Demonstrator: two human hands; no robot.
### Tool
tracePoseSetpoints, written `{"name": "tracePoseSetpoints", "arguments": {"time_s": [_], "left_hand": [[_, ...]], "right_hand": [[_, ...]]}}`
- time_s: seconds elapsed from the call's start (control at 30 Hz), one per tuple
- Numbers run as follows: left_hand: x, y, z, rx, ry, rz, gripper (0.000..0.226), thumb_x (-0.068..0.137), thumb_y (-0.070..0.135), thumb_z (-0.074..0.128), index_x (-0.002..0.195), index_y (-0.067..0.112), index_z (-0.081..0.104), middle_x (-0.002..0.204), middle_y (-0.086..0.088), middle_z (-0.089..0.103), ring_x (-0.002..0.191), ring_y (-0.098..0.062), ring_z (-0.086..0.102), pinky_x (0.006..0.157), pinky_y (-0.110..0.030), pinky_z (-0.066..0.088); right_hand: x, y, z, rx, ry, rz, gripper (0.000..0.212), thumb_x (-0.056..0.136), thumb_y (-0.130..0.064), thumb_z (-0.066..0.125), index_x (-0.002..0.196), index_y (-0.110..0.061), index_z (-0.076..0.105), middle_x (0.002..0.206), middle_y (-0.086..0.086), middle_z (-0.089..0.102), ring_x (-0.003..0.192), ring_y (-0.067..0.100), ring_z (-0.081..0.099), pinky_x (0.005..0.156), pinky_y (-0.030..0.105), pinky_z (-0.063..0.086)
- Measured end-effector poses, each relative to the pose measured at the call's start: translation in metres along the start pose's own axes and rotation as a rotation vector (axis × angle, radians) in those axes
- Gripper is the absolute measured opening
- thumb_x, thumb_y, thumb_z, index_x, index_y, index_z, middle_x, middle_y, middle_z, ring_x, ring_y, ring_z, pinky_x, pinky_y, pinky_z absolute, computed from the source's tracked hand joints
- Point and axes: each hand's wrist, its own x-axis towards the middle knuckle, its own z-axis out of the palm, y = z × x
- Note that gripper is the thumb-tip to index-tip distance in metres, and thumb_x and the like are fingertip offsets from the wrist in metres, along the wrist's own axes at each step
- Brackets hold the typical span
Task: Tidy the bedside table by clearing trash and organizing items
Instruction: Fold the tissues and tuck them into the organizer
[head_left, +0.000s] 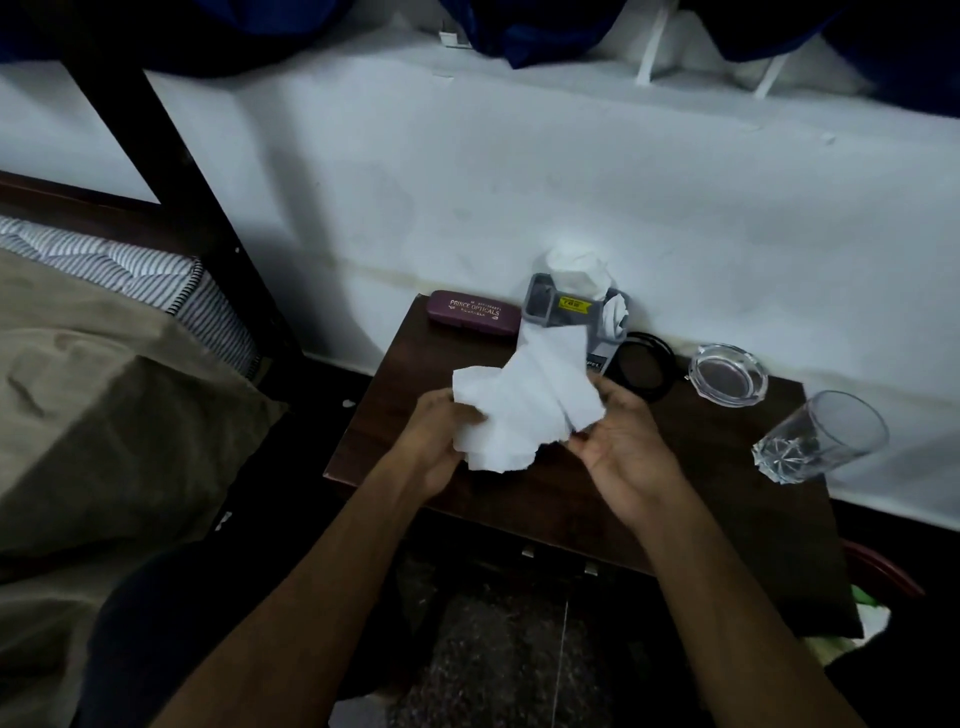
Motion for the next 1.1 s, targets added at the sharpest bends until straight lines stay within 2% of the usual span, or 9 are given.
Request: {"name": "tracePoseSetpoints", "arguments": {"time_s": [0.1, 0.2, 0.27, 0.4, 0.57, 0.7, 0.83, 0.97, 1.1], "left_hand": [[-0.003, -0.002, 0.007, -0.156, -0.015, -0.091, 0.037, 0.104, 0.015, 0.053, 0.135, 0.000, 0.065, 0.130, -0.019, 0.073, 0.118, -0.035, 0.070, 0.089, -0.039, 0.061], [0.000, -0.002, 0.011, -0.187, -0.036, -0.132, 0.048, 0.110, 0.039, 0.044, 0.130, 0.003, 0.069, 0.115, -0.013, 0.079, 0.101, -0.026, 0.074, 0.076, -0.032, 0.062], [0.002, -0.003, 0.011, -0.154, -0.025, -0.140, 0.044, 0.108, 0.037, 0.049, 0.131, 0.004, 0.069, 0.121, -0.015, 0.077, 0.112, -0.033, 0.073, 0.086, -0.039, 0.062], [0.008, -0.009, 0.008, -0.068, -0.052, -0.112, 0.042, 0.095, 0.006, 0.063, 0.136, -0.003, 0.063, 0.134, -0.024, 0.069, 0.128, -0.047, 0.063, 0.110, -0.058, 0.050], [0.010, -0.008, 0.007, -0.068, -0.036, -0.070, 0.041, 0.096, 0.001, 0.057, 0.136, -0.002, 0.064, 0.133, -0.023, 0.070, 0.124, -0.045, 0.066, 0.108, -0.058, 0.052], [0.006, -0.007, 0.008, -0.065, -0.057, -0.040, 0.044, 0.092, -0.010, 0.052, 0.135, -0.007, 0.063, 0.132, -0.025, 0.070, 0.123, -0.046, 0.066, 0.096, -0.049, 0.058], [0.011, -0.011, 0.011, -0.090, 0.030, -0.003, 0.043, 0.094, -0.011, 0.050, 0.136, -0.010, 0.060, 0.134, -0.026, 0.069, 0.126, -0.044, 0.065, 0.105, -0.049, 0.054], [0.010, -0.010, 0.018, -0.181, 0.051, 0.043, 0.039, 0.096, -0.011, 0.050, 0.133, -0.009, 0.062, 0.128, -0.024, 0.071, 0.108, -0.035, 0.072, 0.089, -0.038, 0.060], [0.005, -0.010, 0.020, -0.211, 0.056, 0.070, 0.035, 0.096, -0.008, 0.054, 0.128, -0.001, 0.067, 0.120, -0.018, 0.076, 0.101, -0.028, 0.075, 0.076, -0.032, 0.063]], "right_hand": [[0.012, 0.019, 0.003, -0.379, 0.180, -0.014, 0.024, 0.093, 0.002, 0.060, 0.104, -0.016, 0.072, 0.101, 0.005, 0.077, 0.091, 0.025, 0.074, 0.071, 0.036, 0.063], [0.015, 0.031, 0.003, -0.725, 0.225, -0.171, 0.022, 0.077, -0.014, 0.069, 0.096, -0.024, 0.073, 0.091, -0.006, 0.077, 0.088, 0.019, 0.074, 0.074, 0.040, 0.062], [0.014, 0.031, 0.008, -0.840, 0.273, -0.250, 0.016, 0.079, -0.023, 0.067, 0.093, -0.023, 0.074, 0.085, -0.008, 0.075, 0.083, 0.012, 0.072, 0.072, 0.035, 0.058], [0.015, 0.030, 0.014, -0.904, 0.371, -0.341, 0.018, 0.081, -0.029, 0.062, 0.088, -0.019, 0.076, 0.077, -0.004, 0.075, 0.079, 0.019, 0.071, 0.071, 0.035, 0.054], [0.014, 0.035, 0.010, -0.637, 0.436, -0.238, 0.007, 0.092, -0.021, 0.069, 0.092, -0.019, 0.075, 0.085, -0.007, 0.075, 0.084, 0.014, 0.072, 0.073, 0.032, 0.055], [0.008, 0.026, 0.014, 0.139, 0.536, 0.015, 0.007, 0.096, -0.010, 0.070, 0.093, -0.016, 0.070, 0.097, 0.000, 0.074, 0.092, 0.016, 0.068, 0.090, 0.040, 0.054], [-0.008, 0.018, 0.012, 0.563, 0.508, 0.117, 0.003, 0.099, -0.011, 0.068, 0.101, -0.011, 0.068, 0.110, 0.006, 0.075, 0.104, 0.019, 0.069, 0.094, 0.038, 0.056], [-0.021, 0.036, 0.024, 0.659, 0.458, 0.107, 0.007, 0.101, -0.009, 0.063, 0.105, -0.005, 0.067, 0.108, 0.009, 0.072, 0.101, 0.019, 0.069, 0.082, 0.030, 0.062], [-0.019, 0.059, 0.037, 0.486, 0.450, 0.092, 0.011, 0.100, -0.006, 0.064, 0.108, -0.001, 0.069, 0.104, 0.011, 0.076, 0.096, 0.018, 0.072, 0.073, 0.029, 0.063]]}}
